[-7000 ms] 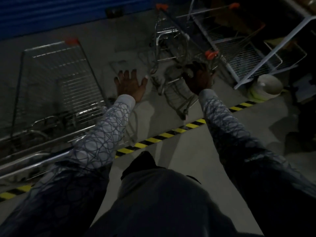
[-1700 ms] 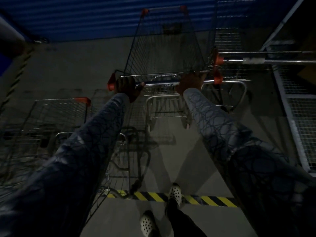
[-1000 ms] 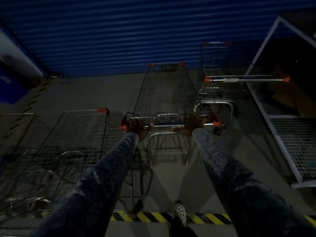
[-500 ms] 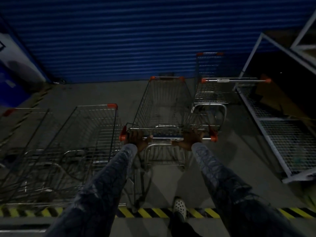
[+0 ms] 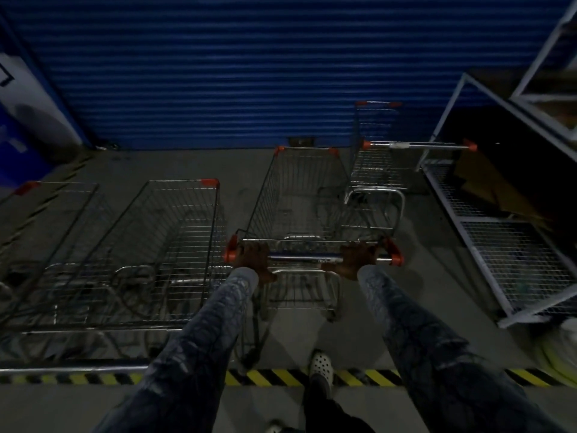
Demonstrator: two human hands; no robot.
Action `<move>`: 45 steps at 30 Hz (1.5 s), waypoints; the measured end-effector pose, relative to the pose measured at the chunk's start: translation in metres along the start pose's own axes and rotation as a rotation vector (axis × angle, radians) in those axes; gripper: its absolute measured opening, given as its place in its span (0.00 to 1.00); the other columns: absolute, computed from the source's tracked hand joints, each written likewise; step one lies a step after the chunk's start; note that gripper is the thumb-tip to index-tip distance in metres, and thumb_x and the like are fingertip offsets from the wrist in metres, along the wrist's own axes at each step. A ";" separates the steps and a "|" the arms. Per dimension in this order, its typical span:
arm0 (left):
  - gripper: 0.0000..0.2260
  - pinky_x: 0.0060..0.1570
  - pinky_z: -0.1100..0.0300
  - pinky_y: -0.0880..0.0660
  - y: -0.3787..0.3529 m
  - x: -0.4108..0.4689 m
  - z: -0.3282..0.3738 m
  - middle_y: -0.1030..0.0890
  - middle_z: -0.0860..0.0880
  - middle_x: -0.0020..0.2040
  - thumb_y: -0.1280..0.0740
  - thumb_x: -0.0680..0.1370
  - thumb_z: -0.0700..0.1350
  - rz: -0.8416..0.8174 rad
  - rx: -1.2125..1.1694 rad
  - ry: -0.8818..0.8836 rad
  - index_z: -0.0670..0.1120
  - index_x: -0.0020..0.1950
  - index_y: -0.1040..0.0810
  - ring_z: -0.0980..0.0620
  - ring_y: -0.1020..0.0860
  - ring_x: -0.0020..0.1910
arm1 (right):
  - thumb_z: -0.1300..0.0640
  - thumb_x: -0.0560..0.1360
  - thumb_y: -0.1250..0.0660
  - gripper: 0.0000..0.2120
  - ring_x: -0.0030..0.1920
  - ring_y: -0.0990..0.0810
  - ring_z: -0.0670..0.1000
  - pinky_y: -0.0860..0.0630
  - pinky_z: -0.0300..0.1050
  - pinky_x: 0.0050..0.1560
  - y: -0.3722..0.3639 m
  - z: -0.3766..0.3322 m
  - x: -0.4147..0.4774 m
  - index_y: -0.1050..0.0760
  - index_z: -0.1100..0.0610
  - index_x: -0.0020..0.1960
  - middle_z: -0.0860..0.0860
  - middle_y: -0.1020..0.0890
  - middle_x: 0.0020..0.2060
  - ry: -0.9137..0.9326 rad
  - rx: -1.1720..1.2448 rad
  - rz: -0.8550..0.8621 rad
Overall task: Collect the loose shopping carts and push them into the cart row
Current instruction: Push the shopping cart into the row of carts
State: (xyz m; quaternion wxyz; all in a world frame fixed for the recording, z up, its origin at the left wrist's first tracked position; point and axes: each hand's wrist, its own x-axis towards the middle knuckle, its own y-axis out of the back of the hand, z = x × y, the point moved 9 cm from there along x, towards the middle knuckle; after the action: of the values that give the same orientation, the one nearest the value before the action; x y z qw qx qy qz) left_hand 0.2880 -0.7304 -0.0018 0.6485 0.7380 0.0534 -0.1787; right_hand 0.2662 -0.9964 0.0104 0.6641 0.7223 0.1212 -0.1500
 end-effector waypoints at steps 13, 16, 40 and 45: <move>0.58 0.77 0.43 0.51 0.001 -0.060 0.008 0.25 0.51 0.71 0.68 0.58 0.85 0.013 -0.213 0.024 0.55 0.72 0.27 0.46 0.31 0.73 | 0.11 0.56 0.61 0.60 0.76 0.39 0.58 0.58 0.71 0.73 -0.010 0.004 -0.057 0.27 0.48 0.70 0.51 0.30 0.74 -0.059 -0.032 0.039; 0.41 0.75 0.48 0.44 0.002 -0.074 0.011 0.20 0.48 0.65 0.61 0.76 0.74 0.108 -0.242 0.039 0.51 0.67 0.21 0.45 0.26 0.69 | 0.11 0.56 0.63 0.62 0.79 0.43 0.57 0.64 0.72 0.72 -0.015 0.005 -0.069 0.32 0.48 0.75 0.51 0.35 0.77 -0.065 -0.003 0.005; 0.24 0.68 0.51 0.32 -0.009 -0.153 0.030 0.22 0.46 0.68 0.44 0.80 0.62 0.064 -0.241 0.278 0.49 0.66 0.21 0.43 0.26 0.68 | 0.14 0.63 0.59 0.56 0.79 0.45 0.56 0.65 0.67 0.74 -0.046 0.017 -0.144 0.35 0.50 0.78 0.51 0.39 0.79 0.025 0.111 -0.030; 0.26 0.71 0.50 0.37 -0.025 -0.168 0.026 0.23 0.46 0.68 0.49 0.81 0.62 0.061 -0.233 0.258 0.51 0.69 0.23 0.43 0.27 0.69 | 0.15 0.65 0.63 0.52 0.75 0.36 0.55 0.57 0.69 0.74 -0.053 0.015 -0.153 0.22 0.45 0.67 0.48 0.27 0.72 -0.013 0.081 0.110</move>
State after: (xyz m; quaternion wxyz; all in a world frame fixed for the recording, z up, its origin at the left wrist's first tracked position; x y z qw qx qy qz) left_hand 0.1192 -0.7260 0.0286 0.7225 0.6761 0.1339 -0.0554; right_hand 0.1041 -1.0027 0.0181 0.6423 0.7533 0.0708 -0.1226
